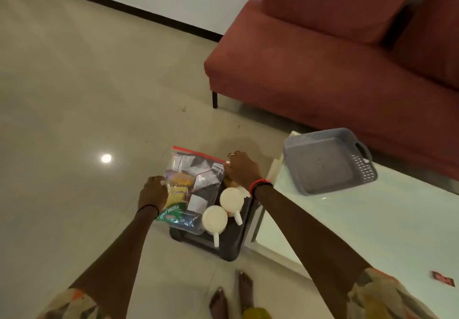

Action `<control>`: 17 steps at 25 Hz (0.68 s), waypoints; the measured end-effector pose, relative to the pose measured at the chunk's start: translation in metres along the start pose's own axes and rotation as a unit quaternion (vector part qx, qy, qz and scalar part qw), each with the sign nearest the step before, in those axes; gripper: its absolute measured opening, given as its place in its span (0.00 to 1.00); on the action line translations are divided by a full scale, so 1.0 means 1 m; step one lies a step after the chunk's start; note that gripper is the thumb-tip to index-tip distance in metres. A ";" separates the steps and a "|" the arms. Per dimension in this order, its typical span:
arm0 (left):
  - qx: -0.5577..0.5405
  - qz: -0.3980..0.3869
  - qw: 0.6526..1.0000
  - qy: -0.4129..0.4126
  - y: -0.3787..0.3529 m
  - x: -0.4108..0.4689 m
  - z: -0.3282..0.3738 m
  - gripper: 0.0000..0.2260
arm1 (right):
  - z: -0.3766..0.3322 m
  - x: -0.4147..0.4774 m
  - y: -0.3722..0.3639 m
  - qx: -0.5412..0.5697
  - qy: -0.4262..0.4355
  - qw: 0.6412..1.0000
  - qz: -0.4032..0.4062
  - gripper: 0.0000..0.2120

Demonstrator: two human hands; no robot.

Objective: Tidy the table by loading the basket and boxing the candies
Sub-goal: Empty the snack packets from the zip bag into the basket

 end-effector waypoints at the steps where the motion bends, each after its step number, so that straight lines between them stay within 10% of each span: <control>1: -0.027 0.004 0.999 0.035 -0.005 0.006 -0.020 0.15 | 0.001 0.011 -0.013 -0.003 -0.004 1.000 -0.023 0.17; 17: -0.237 0.070 0.966 0.070 -0.062 0.075 -0.113 0.08 | 0.033 0.149 -0.104 0.050 -0.047 0.990 -0.124 0.11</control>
Point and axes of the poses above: each hand's wrist, its own x-axis towards the middle knuckle, its own y-axis out of the back of the hand, z = x × y, the point moved 10 cm from there along x, towards the middle knuckle, and after that the axes turned 5 degrees about -z, right-handed, at the moved point
